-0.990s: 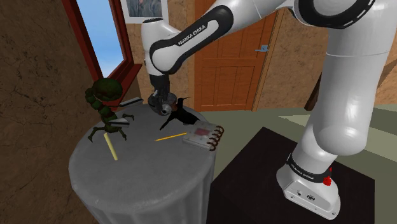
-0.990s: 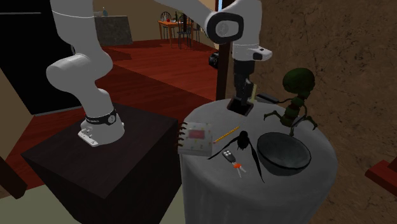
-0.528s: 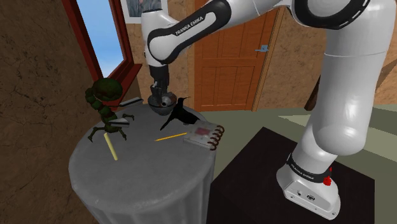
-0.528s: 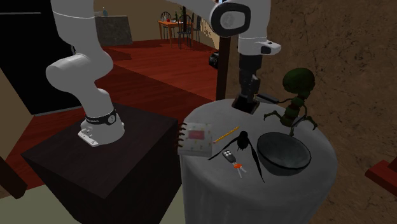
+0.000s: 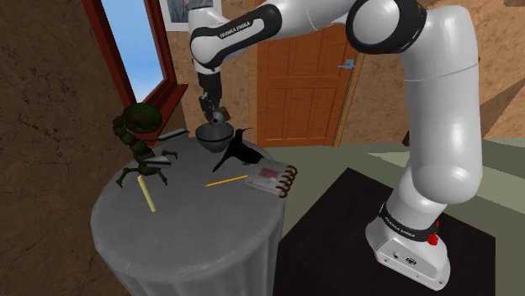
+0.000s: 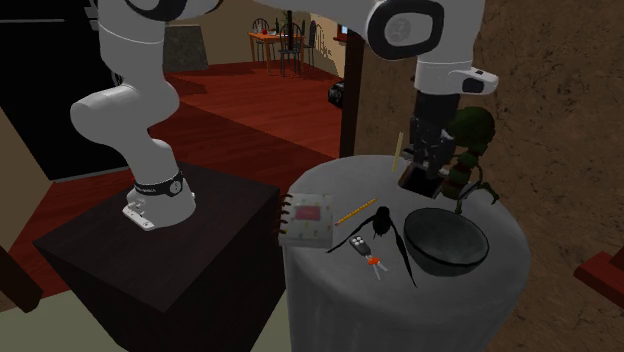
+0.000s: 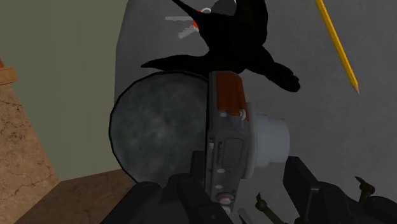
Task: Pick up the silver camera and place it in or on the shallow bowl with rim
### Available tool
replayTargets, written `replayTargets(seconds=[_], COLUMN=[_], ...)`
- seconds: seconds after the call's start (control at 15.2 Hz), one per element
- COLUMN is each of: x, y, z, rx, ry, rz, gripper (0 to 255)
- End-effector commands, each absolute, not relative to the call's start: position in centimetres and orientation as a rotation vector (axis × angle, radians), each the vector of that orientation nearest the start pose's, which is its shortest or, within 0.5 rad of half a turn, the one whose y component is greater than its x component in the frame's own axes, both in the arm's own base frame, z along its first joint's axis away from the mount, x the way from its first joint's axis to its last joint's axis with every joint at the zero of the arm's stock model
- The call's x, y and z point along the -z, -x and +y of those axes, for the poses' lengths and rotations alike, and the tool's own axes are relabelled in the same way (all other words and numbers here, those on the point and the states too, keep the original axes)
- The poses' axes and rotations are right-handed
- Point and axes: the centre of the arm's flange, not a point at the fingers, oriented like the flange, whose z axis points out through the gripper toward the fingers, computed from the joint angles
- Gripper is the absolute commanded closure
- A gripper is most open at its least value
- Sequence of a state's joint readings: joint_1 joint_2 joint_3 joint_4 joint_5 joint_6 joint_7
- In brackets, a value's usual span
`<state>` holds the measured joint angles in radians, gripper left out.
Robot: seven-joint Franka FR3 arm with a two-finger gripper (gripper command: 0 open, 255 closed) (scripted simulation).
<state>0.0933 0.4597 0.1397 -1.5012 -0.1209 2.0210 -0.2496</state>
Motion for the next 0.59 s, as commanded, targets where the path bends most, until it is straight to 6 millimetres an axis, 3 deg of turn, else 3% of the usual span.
replayTargets(seconds=[0.0,0.26,0.53], x=[-41.3,-41.8,-39.6], y=[-70.2,-75.1,-75.1], z=[12.7,9.4,9.4], rx=[0.103,0.103,0.103], ry=[3.084,3.084,3.084], rz=[-0.815,-0.815,-0.815], gripper=[255,255,255])
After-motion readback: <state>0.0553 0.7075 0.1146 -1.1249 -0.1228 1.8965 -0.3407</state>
